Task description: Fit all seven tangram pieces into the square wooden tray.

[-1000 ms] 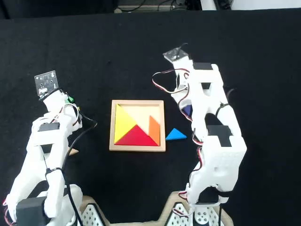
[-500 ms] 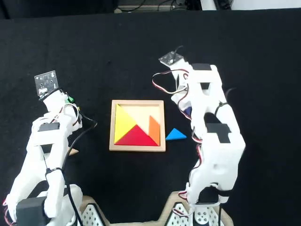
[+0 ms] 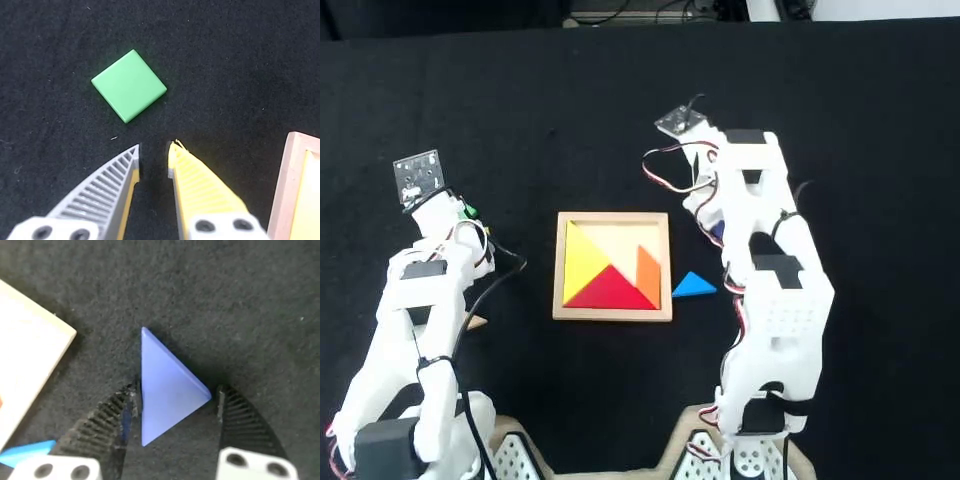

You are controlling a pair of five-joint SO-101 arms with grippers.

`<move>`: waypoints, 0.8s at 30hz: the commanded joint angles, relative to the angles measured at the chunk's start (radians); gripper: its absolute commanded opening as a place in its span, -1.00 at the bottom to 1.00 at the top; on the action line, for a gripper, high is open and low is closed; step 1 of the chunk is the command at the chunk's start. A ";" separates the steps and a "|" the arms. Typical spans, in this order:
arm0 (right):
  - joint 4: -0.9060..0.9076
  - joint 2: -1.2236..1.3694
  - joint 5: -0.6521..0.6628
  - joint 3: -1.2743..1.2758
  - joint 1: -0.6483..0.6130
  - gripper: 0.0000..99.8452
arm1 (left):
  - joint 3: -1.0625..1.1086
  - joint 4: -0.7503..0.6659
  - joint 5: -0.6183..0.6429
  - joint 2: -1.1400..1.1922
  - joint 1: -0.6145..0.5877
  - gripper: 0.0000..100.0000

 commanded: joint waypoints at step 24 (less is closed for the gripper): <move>0.034 0.005 0.109 -0.081 -0.014 -0.80 | -0.019 -0.020 -0.003 -0.002 0.013 -0.79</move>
